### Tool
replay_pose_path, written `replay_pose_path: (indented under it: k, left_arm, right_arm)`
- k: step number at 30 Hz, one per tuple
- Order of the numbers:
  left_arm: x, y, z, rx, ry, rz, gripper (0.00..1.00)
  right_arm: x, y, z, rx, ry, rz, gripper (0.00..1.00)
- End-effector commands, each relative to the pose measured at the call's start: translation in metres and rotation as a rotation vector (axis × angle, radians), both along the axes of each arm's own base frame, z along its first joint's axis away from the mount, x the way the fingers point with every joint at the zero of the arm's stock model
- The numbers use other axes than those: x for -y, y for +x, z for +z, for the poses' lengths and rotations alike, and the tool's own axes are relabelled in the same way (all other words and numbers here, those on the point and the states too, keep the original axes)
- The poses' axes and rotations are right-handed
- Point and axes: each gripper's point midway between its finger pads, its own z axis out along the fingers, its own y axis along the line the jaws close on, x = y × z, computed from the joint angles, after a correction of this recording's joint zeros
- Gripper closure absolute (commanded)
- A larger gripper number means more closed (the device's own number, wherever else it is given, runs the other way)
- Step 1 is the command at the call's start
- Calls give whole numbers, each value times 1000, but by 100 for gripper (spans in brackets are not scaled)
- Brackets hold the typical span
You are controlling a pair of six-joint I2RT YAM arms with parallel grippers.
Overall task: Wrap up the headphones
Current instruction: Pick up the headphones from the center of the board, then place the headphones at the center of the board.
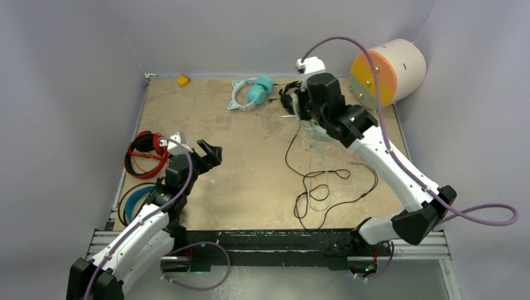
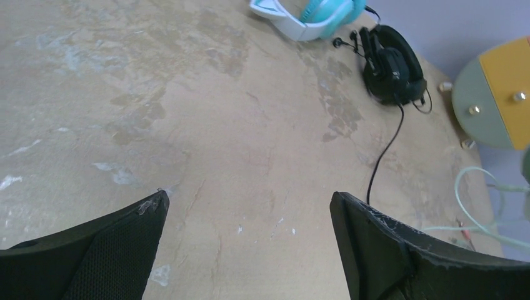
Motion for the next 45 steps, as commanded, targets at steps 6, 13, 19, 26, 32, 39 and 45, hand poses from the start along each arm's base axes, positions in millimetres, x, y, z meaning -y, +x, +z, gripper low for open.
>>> replay_pose_path:
  k: [6,13,19,26,32,39,45]
  left_arm:
    - [-4,7,-10,-80,-33,73,3]
    - [-2,-14,-9,-172,-78,63,7]
    - [11,-33,-6,-272,-115,-16,8]
    - [43,-37,-15,-376,-71,-218,9]
    - [68,-28,-30,-428,-34,-337,5]
    - [99,-44,-48,-534,-2,-364,1]
    - [111,-42,-67,-593,128,-318,0]
  right_arm:
    - [-135,-79,-25,-65,-71,512,100]
    - [-177,-122,-115,-232,-39,724,99]
    - [-189,-154,-126,-265,91,844,42]
    - [-158,-149,-127,-306,63,689,28]
    - [-105,-113,-143,-371,101,390,28]
    - [-66,-111,-146,-341,125,285,23]
    - [-69,-116,-151,-352,153,306,25]
